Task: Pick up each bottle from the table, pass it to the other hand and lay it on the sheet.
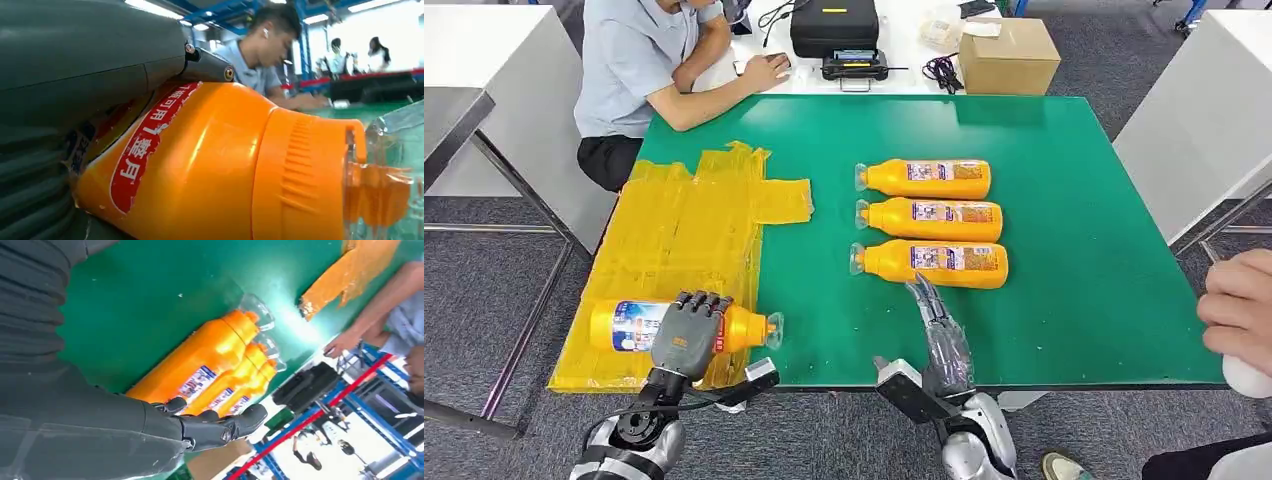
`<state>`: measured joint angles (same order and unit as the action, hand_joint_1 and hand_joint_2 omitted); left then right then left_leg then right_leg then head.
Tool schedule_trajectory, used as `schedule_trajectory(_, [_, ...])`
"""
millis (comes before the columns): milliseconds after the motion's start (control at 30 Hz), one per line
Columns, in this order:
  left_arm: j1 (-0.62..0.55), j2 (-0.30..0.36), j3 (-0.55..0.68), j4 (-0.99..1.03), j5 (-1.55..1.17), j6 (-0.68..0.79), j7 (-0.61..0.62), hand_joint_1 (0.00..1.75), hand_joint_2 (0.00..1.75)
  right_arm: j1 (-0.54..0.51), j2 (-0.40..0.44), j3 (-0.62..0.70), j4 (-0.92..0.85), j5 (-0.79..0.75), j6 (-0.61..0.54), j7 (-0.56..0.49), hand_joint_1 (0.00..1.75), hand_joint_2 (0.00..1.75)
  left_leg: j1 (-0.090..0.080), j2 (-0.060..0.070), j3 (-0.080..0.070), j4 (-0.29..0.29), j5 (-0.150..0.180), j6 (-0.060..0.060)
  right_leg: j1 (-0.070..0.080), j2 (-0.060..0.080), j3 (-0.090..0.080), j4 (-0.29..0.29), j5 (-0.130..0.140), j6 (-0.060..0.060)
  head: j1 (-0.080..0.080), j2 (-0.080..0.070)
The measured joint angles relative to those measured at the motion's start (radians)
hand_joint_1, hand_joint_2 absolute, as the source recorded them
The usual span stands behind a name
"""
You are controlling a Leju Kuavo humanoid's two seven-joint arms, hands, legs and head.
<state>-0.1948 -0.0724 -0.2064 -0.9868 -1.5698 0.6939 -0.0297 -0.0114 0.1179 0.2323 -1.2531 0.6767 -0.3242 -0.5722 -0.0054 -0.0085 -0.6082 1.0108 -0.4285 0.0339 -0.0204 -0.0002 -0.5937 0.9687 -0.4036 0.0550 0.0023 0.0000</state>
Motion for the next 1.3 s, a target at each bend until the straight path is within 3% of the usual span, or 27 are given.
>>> schedule_trajectory(167, [0.0, 0.0, 0.0, 0.0, 0.0, 0.0, 0.0, 0.52, 1.75, 0.0, 0.0, 0.0, 0.0, 0.0, 0.0, 0.0, 0.0, 1.75, 0.0, 0.0, 0.0, 0.0, 0.0, 0.0, 0.0, 0.0, 0.0, 0.0, 0.0, 0.0, 0.0, 0.0])
schedule_trajectory(200, [0.0, 0.0, 0.0, 0.0, 0.0, 0.0, 0.0, 0.3, 1.75, 0.0, 0.0, 0.0, 0.0, 0.0, 0.0, 0.0, 0.0, 1.75, 0.0, 0.0, 0.0, 0.0, 0.0, 0.0, 0.0, 0.0, 0.0, 0.0, 0.0, 0.0, 0.0, 0.0])
schedule_trajectory(300, [-0.005, 0.005, -0.006, 0.01, 0.0, 0.0, 0.001, 0.0, 1.75, -0.002, 0.0, 0.0, 0.001, -0.002, 0.001, -0.002, 0.0, 1.75, 0.0, 0.0, 0.0, 0.0, 0.0, 0.0, 0.0, 0.0, 0.0, 0.0, 0.0, 0.0, 0.0, 0.0])
schedule_trajectory(500, [-0.134, 0.012, -0.041, 0.234, 0.116, -0.004, -0.101, 0.0, 1.75, -0.033, 0.0, 0.001, 0.024, -0.005, 0.012, -0.014, 0.0, 1.75, 0.0, -0.001, 0.004, 0.0, 0.0, 0.0, 0.0, -0.001, 0.005, 0.0, 0.0, 0.0, 0.0, 0.0])
schedule_trajectory(767, [-0.214, -0.008, -0.006, 0.292, 0.195, -0.341, -0.012, 0.0, 1.75, -0.033, 0.003, -0.01, 0.026, -0.004, 0.038, -0.012, 0.0, 1.75, 0.0, -0.003, 0.019, -0.001, -0.002, -0.002, 0.0, -0.001, 0.021, 0.0, -0.002, -0.002, 0.0, 0.0])
schedule_trajectory(1300, [-0.257, -0.023, 0.004, 0.338, 0.195, -0.422, -0.002, 0.0, 1.75, -0.037, 0.006, -0.024, 0.026, 0.028, 0.041, -0.006, 0.0, 1.75, 0.0, -0.002, 0.035, -0.002, -0.005, -0.006, 0.0, -0.001, 0.035, 0.0, -0.005, -0.005, 0.0, 0.0])
